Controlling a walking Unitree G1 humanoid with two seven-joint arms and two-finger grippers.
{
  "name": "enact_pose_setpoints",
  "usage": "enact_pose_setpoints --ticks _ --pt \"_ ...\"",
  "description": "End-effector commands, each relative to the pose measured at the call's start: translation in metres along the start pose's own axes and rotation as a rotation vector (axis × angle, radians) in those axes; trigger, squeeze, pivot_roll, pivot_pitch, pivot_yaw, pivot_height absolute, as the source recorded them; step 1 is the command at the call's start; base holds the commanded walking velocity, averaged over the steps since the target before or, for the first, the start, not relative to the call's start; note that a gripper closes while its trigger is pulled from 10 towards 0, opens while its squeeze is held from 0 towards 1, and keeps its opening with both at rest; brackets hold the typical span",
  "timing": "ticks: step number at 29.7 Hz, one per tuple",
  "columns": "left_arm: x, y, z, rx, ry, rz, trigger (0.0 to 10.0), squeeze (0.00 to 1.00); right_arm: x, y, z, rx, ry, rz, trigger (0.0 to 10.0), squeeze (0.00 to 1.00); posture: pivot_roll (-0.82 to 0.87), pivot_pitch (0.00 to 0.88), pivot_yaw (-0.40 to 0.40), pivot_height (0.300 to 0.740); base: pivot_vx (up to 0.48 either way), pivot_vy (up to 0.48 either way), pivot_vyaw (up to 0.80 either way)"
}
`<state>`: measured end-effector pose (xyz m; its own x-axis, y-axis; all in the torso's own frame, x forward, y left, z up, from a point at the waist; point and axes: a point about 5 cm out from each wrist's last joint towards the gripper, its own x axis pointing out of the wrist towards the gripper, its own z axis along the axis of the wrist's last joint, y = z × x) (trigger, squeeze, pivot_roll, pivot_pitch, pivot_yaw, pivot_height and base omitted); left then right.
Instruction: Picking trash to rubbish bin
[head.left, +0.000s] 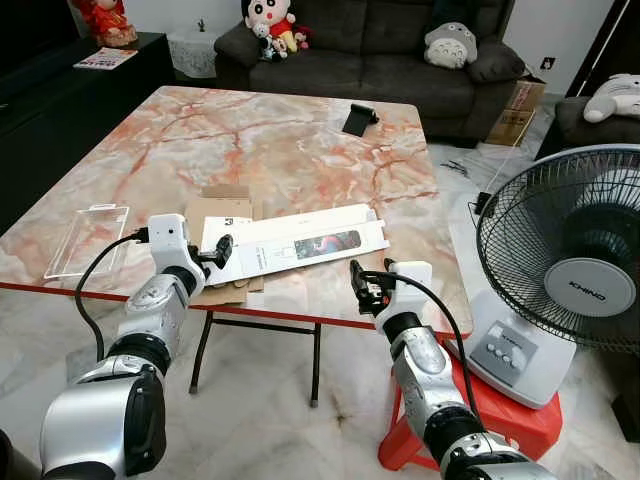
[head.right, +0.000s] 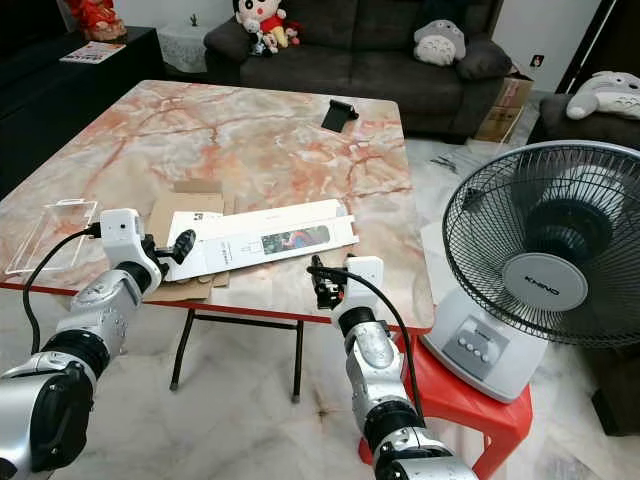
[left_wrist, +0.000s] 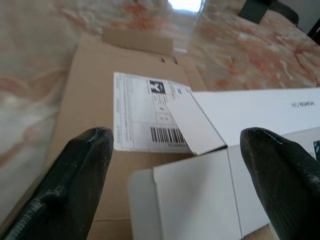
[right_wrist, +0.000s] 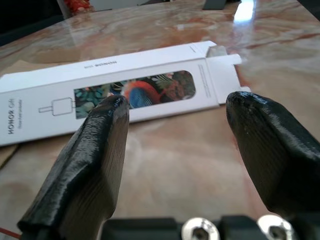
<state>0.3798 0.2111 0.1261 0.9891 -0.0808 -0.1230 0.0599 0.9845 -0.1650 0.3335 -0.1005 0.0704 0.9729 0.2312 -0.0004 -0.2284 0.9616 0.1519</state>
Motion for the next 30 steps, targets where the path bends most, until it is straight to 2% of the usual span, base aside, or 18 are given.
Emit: enact_pose_setpoints --ticks 1,8,19,20,22,23,24,30 --pt "0.004 -0.003 0.007 0.007 0.007 -0.005 10.0 0.00 -0.002 -0.003 0.000 -0.011 -0.006 -0.001 10.0 0.00 -0.10 0.051 -0.055 0.740 0.000 0.000 0.00" --pt "0.005 -0.008 0.003 -0.003 0.024 -0.015 10.0 0.00 -0.005 -0.005 -0.002 -0.015 -0.006 -0.003 10.0 0.00 -0.11 0.060 -0.059 0.740 0.000 0.000 0.00" --pt "0.001 -0.012 -0.015 -0.097 0.077 -0.021 10.0 0.00 -0.007 -0.003 -0.004 -0.017 0.003 0.001 10.0 0.00 -0.11 0.073 -0.061 0.740 0.000 0.000 0.00" --pt "0.001 -0.012 -0.017 -0.106 0.079 -0.024 8.9 0.00 -0.007 -0.003 -0.004 -0.017 0.003 0.001 10.0 0.00 -0.11 0.072 -0.062 0.740 0.000 0.000 0.00" --pt "0.000 -0.012 -0.018 -0.112 0.080 -0.026 8.9 0.00 -0.007 -0.003 -0.004 -0.017 0.003 0.001 10.0 0.00 -0.11 0.072 -0.062 0.740 0.000 0.000 0.00" --pt "-0.002 -0.011 -0.023 -0.121 0.085 -0.030 2.0 0.00 -0.007 -0.003 -0.004 -0.017 0.005 0.002 10.0 0.00 -0.11 0.071 -0.062 0.740 0.000 0.000 0.00" --pt "-0.003 -0.011 -0.025 -0.121 0.087 -0.031 0.0 0.00 -0.006 -0.003 -0.004 -0.017 0.005 0.002 10.0 0.00 -0.11 0.069 -0.063 0.740 0.000 0.000 0.00" --pt "-0.005 -0.011 -0.028 -0.124 0.081 -0.048 0.0 0.00 -0.006 -0.002 -0.003 -0.018 0.009 0.005 10.0 0.00 -0.10 0.062 -0.064 0.740 0.000 0.000 0.00"
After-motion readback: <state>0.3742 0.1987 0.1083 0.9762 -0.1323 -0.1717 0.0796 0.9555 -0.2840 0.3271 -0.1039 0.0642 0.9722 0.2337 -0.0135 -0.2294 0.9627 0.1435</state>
